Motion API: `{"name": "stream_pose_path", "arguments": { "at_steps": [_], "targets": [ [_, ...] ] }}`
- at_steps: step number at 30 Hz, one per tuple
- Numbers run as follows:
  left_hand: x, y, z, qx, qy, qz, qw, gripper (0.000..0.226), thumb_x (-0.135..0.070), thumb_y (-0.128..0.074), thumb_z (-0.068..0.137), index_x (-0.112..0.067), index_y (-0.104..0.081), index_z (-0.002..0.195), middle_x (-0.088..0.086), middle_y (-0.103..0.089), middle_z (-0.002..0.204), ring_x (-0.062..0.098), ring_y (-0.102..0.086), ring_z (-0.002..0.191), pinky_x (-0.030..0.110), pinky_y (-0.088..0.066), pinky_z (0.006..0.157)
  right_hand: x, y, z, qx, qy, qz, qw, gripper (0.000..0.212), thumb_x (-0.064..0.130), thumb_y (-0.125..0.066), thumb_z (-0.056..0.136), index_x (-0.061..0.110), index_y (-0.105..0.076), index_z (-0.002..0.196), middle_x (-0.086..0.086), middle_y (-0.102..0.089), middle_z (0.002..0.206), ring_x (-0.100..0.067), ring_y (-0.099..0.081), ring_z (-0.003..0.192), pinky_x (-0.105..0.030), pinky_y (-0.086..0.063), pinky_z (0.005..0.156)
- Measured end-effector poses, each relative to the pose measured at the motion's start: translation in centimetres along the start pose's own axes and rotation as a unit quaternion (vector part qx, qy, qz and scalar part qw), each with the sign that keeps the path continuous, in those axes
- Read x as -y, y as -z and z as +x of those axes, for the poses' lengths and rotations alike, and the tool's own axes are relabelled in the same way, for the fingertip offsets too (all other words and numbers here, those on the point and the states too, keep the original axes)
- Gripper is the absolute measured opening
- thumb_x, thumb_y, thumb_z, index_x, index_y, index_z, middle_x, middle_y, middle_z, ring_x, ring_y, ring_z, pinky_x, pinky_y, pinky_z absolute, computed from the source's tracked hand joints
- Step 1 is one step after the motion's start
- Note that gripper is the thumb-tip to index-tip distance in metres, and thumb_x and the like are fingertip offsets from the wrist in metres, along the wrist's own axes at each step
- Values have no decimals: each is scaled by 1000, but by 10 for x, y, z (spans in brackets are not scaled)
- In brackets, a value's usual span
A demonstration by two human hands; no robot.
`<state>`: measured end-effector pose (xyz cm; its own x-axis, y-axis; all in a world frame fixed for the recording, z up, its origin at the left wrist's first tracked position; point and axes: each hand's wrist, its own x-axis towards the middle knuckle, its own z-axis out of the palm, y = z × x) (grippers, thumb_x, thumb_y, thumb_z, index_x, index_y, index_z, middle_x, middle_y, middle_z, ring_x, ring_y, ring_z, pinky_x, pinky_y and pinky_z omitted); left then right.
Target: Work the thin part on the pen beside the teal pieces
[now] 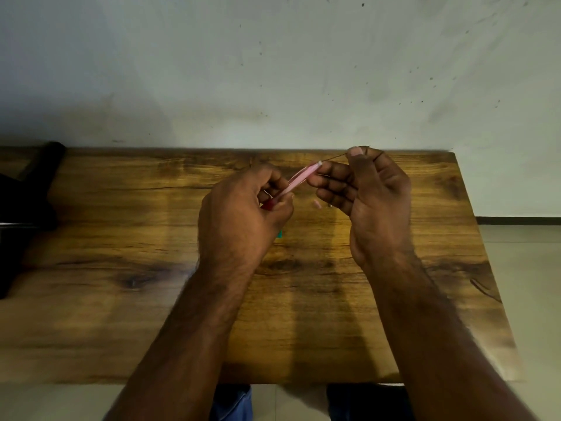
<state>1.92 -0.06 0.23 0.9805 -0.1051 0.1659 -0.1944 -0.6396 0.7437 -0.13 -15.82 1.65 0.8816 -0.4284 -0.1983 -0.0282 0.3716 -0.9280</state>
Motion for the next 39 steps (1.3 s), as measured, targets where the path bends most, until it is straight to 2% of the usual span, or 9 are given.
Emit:
{"name": "stream_pose_path", "arguments": {
  "at_steps": [6,10,14,21,27,34,39],
  "targets": [
    [0,1,0,-3,-2,1,1000,19,-27,-83,83,-29,-74,99,-15,-72,86,-2,-67,76,36,-64,64,0,0,0,-1,4,-19,1000,14,18,-51,109,10,-61,103,-17,-79,91,-31,-78,82,-32,-61,66],
    [0,1,1,0,0,4,1000,18,-27,-83,84,-28,-75,100,-14,-72,86,-1,-67,76,36,-63,64,0,1,0,3,9,-36,999,17,17,-52,109,3,-61,110,-17,-79,92,-31,-79,84,-34,-62,70],
    [0,2,1,0,-6,7,1000,18,-26,-83,85,-27,-75,101,-14,-73,89,-1,-67,78,35,-63,65,-1,1,1,5,9,-39,999,14,15,-53,108,4,-61,108,-17,-79,92,-31,-78,84,-35,-62,72],
    [3,3,3,-8,-36,8,999,18,-25,-81,86,-24,-76,103,-11,-73,94,1,-66,85,20,-54,68,-3,3,2,8,4,-42,999,11,13,-57,106,6,-64,102,-15,-79,92,-28,-78,84,-35,-63,72],
    [4,5,4,-18,-65,-10,998,18,-24,-80,88,-21,-77,105,-8,-75,95,9,-69,88,40,-62,72,-6,4,2,25,-16,-38,999,12,12,-59,104,3,-66,103,-15,-79,94,-28,-78,87,-32,-62,73],
    [5,8,5,-26,-72,-4,997,20,-23,-81,89,-16,-78,108,-3,-76,100,17,-70,94,45,-60,79,-5,2,0,33,-62,0,997,15,16,-59,104,11,-70,95,-18,-79,97,-31,-78,91,-31,-63,73],
    [4,8,6,-23,-75,-6,997,20,-24,-80,90,-16,-79,108,-4,-76,100,15,-70,93,44,-60,79,-4,4,1,35,-105,35,993,34,35,-51,108,8,-70,101,-22,-78,101,-33,-78,97,-31,-62,74]
  ]
}}
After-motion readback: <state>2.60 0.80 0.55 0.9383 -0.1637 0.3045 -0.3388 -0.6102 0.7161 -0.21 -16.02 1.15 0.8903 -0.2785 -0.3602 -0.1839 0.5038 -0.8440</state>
